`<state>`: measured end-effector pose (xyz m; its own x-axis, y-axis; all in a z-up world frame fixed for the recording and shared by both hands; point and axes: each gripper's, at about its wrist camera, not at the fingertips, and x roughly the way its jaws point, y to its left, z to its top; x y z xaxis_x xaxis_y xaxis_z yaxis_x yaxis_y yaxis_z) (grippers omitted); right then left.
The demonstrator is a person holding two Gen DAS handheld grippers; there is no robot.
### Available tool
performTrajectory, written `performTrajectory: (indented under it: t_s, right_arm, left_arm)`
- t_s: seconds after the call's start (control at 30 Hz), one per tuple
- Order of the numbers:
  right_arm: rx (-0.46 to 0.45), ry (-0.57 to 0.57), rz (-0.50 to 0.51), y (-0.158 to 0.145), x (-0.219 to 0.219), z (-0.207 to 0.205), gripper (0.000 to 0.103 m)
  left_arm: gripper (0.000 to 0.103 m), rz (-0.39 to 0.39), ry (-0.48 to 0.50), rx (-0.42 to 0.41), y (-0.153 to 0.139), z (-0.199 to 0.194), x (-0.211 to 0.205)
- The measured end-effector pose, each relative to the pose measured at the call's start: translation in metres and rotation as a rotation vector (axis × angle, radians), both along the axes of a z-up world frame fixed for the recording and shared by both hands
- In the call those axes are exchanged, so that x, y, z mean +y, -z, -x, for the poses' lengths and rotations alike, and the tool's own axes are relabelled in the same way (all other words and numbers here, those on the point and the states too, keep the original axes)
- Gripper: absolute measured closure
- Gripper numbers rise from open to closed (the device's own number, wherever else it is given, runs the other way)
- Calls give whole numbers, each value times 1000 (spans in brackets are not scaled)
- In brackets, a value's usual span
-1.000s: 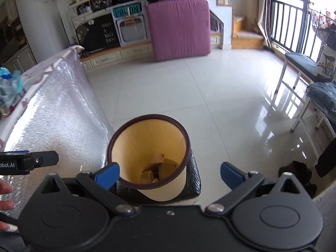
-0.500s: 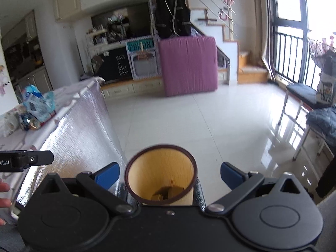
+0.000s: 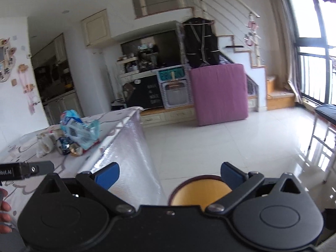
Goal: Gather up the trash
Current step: 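Withdraw both open grippers from the wastebasket back toward the bed, then grasp the crushed blue can with the left gripper while the right gripper grasps the snack bag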
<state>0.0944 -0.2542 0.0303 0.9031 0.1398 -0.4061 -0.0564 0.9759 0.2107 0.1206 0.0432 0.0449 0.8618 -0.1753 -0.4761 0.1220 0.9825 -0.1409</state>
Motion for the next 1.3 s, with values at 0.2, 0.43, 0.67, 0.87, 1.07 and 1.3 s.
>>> performTrajectory:
  t_s: [0.2,0.43,0.67,0.87,1.07,1.3]
  right_arm:
    - [-39,-43,-7,2,39,-20,0]
    - [-39,-125,43,3,85,-54,0]
    - [-21,-157,88,0,131,-97,0]
    - [-97,-247,96,2,151,-132,0]
    - [-129,-279,47,3,158,-155,0]
    - [-118,-308,26,1,167,-178,0]
  left_arm:
    - [0,44,-132,-3,-2,-8,51]
    - [0,157,-249,42,1,-31,102]
    - [0,275,-313,95,13,-78,133]
    - [0,434,-327,115,29,-125,148]
    - [0,541,-373,117,44,-168,154]
    - [1,444,-429,116,54,-197,143]
